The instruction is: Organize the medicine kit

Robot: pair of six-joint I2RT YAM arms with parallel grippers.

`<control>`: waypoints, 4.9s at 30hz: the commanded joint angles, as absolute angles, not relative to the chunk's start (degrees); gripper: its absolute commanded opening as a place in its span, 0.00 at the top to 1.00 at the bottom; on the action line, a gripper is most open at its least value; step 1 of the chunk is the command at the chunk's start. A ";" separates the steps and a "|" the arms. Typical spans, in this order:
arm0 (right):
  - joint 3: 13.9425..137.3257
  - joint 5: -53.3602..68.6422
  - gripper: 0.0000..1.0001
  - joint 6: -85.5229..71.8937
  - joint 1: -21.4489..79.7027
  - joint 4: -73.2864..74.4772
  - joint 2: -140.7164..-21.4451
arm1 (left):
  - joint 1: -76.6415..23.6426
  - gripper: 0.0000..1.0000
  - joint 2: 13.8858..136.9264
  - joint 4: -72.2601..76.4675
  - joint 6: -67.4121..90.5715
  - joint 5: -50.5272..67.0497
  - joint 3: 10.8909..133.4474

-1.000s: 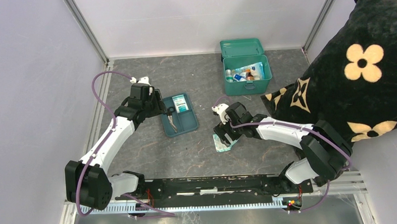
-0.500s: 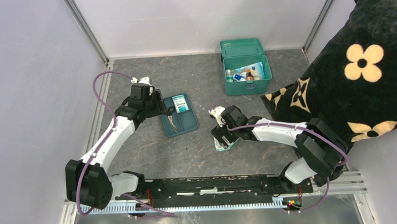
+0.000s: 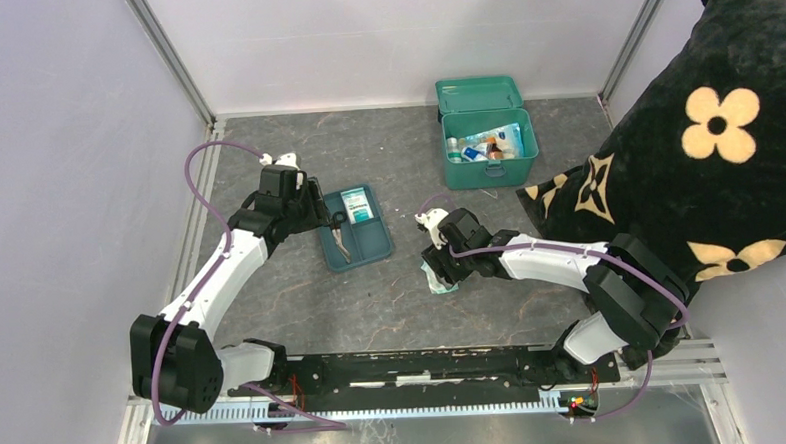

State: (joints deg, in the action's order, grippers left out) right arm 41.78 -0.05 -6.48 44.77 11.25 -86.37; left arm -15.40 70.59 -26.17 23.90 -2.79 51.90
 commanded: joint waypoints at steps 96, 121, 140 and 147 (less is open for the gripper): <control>35.45 12.30 0.92 -10.04 31.36 2.88 -84.34 | -52.12 0.39 91.37 14.85 54.61 -2.45 35.07; 31.66 19.12 0.95 -12.04 32.11 2.21 -81.99 | -52.20 0.43 95.95 15.53 55.46 -3.73 32.92; 30.95 20.46 0.95 -13.14 32.37 0.43 -83.76 | -52.29 0.62 97.63 18.82 53.57 -0.57 33.90; 30.86 18.47 0.96 -12.81 32.32 0.44 -82.41 | -52.29 0.80 97.20 16.52 52.26 -1.63 35.38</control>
